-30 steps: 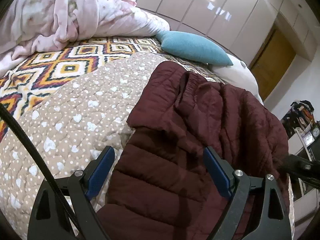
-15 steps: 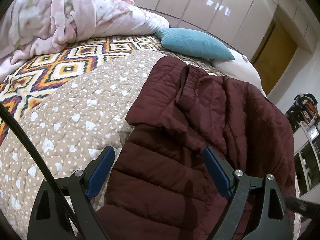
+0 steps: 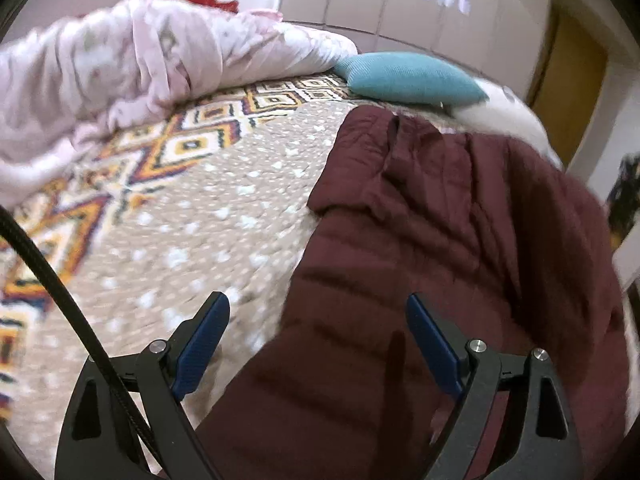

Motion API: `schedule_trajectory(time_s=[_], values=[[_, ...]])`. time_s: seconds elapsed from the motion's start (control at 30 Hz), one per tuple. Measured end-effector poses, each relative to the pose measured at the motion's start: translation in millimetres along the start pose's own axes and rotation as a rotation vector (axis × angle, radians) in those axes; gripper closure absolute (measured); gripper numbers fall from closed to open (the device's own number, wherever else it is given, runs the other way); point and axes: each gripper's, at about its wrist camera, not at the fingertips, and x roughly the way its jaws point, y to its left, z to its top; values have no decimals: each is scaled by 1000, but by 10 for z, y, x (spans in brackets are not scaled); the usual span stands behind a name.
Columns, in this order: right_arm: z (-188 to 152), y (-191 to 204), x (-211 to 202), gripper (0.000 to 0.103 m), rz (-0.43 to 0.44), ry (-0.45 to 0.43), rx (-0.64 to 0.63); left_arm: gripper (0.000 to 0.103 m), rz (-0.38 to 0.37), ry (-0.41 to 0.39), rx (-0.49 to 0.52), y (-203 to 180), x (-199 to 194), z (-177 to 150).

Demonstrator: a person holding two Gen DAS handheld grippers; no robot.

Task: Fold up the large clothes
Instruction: 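Fold the held side over the jacket body with the right gripper, release, then grasp the jacket hem with the left gripper while the right gripper grasps it too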

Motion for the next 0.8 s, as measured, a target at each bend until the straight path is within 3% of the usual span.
schedule_trajectory(time_s=[0.1,0.17,0.33,0.57,0.67,0.8], values=[[-188,-148,-11,54,22,-1,57,14,56,-24,125,-50,-350,-127],[-307,-219,-39,54,31,-12,71,14,75,-54,153,-5,-597,-182],[-545,-331,-69,53,-1,-43,55,14,106,-68,102,298,-1036,-312],[-806,-523,-115,53,-44,-59,68,14,240,-34,124,804,-1285,-548],[-893,-711,-147,53,-35,-58,134,14,218,20,96,1066,-1267,-619],[-955,-1000,-233,52,-36,-76,232,14,81,123,62,1392,-1169,-725]])
